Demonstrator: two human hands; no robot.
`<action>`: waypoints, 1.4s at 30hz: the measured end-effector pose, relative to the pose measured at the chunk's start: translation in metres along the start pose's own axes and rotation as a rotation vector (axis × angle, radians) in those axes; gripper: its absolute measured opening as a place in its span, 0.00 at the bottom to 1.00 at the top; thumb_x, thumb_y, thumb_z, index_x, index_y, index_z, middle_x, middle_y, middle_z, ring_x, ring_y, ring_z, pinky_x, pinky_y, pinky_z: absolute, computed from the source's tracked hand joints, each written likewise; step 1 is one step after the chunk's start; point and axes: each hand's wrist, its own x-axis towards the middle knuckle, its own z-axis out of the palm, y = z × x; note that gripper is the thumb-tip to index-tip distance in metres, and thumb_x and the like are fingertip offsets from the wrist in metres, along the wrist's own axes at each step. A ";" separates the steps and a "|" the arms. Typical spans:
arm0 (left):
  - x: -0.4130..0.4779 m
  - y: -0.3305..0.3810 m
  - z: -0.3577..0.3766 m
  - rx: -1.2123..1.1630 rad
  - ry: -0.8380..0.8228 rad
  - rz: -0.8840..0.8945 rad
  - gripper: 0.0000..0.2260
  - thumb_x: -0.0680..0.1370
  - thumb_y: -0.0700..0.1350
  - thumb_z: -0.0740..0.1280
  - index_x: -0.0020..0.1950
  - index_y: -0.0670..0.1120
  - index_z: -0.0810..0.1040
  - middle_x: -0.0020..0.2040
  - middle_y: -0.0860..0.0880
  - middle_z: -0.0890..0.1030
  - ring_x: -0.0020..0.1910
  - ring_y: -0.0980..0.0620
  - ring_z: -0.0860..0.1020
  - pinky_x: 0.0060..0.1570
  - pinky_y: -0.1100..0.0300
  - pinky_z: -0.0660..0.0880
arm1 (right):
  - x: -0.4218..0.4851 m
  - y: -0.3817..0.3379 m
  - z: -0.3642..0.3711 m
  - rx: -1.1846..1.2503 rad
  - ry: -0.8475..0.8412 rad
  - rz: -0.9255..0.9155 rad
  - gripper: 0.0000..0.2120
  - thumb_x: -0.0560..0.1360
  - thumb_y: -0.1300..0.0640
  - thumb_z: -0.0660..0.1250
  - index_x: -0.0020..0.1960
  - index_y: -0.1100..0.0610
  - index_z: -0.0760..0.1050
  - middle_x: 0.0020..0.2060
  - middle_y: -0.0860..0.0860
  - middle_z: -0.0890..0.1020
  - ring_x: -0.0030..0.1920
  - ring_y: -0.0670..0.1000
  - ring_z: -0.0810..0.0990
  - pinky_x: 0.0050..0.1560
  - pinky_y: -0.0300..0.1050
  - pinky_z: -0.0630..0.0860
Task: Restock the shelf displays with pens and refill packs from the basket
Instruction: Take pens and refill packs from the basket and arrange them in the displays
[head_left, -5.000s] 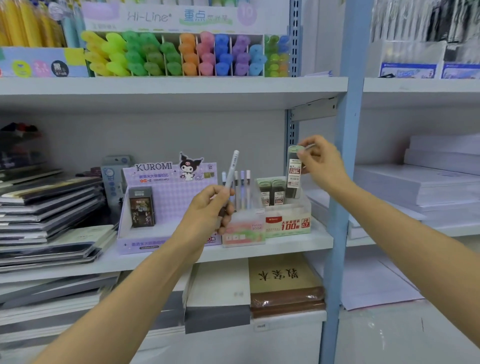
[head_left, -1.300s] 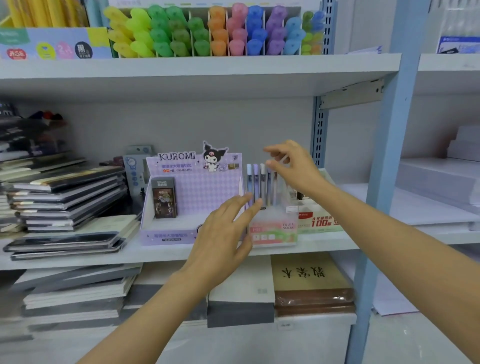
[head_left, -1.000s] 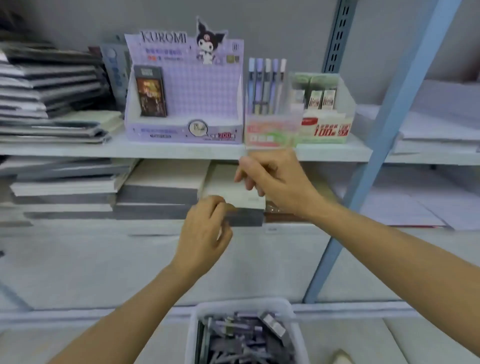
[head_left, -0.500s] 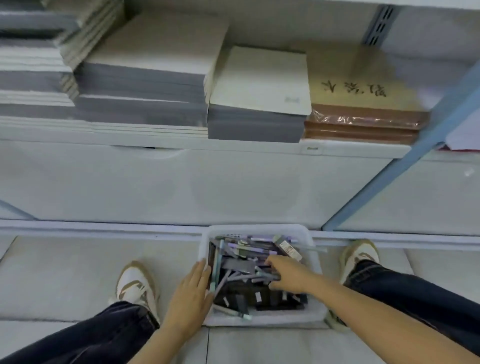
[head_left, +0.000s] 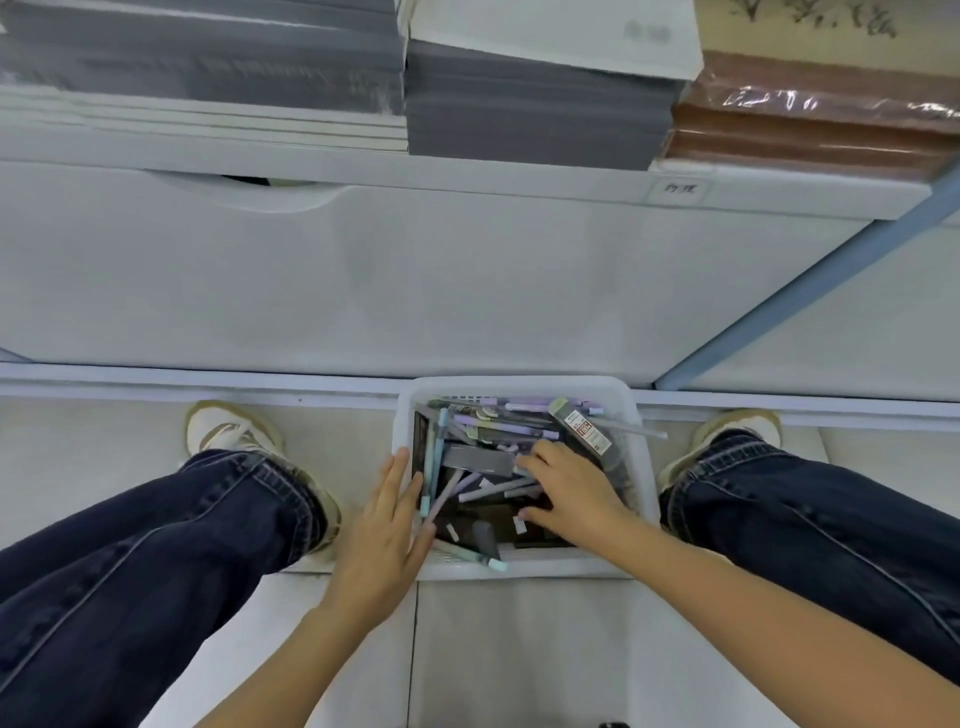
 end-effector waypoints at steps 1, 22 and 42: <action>0.000 0.001 0.000 -0.013 0.001 0.000 0.27 0.83 0.54 0.53 0.79 0.45 0.51 0.79 0.53 0.36 0.77 0.56 0.36 0.77 0.56 0.46 | 0.000 0.001 0.003 -0.020 -0.023 0.027 0.31 0.72 0.44 0.71 0.71 0.54 0.66 0.64 0.49 0.70 0.63 0.51 0.70 0.61 0.48 0.71; 0.044 0.086 -0.061 -1.174 -0.282 -0.124 0.20 0.76 0.58 0.68 0.67 0.57 0.71 0.59 0.61 0.80 0.60 0.63 0.77 0.59 0.63 0.74 | 0.025 -0.035 -0.080 1.142 0.037 0.048 0.07 0.75 0.60 0.71 0.50 0.61 0.77 0.41 0.51 0.83 0.43 0.48 0.83 0.49 0.42 0.79; 0.039 0.034 -0.040 -1.072 -0.112 -0.389 0.10 0.82 0.44 0.62 0.48 0.38 0.75 0.26 0.50 0.71 0.23 0.54 0.69 0.28 0.62 0.73 | -0.001 0.018 0.001 0.074 0.147 0.374 0.23 0.70 0.51 0.75 0.59 0.60 0.72 0.56 0.56 0.76 0.56 0.55 0.75 0.53 0.44 0.74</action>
